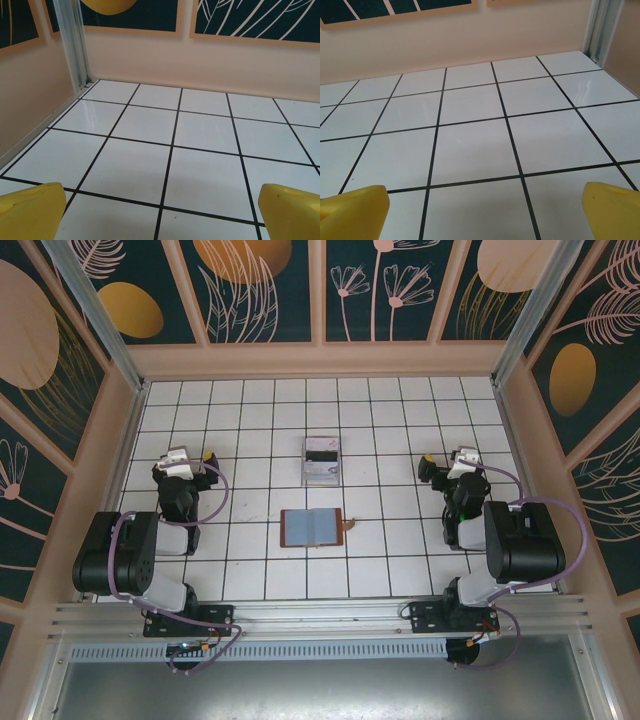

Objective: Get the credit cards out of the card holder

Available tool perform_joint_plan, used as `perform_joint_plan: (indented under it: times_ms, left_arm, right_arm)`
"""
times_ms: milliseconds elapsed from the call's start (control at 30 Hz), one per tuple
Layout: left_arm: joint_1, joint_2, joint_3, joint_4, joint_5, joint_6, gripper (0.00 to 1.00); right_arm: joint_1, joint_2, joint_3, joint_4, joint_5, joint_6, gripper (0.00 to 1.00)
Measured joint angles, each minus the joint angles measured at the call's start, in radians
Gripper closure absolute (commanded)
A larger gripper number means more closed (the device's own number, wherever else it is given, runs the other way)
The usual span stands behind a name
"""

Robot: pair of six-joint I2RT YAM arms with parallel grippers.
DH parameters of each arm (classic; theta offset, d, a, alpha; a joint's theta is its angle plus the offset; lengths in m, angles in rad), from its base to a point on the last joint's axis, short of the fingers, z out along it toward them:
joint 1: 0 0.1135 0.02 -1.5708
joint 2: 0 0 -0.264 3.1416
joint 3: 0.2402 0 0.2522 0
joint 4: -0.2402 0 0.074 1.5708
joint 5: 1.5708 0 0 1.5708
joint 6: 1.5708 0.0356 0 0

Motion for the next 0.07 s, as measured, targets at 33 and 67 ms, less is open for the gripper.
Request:
perform_joint_plan:
  times_ms: [33,67]
  left_arm:
    - [0.000,0.000,0.000,0.001,0.000,0.000,0.02]
    - [0.000,0.000,0.000,0.001,0.000,0.000,0.01]
  right_arm:
    - [0.000,0.000,0.000,0.000,0.000,0.000,0.01]
    - [0.000,0.000,0.000,0.000,0.000,0.000,0.01]
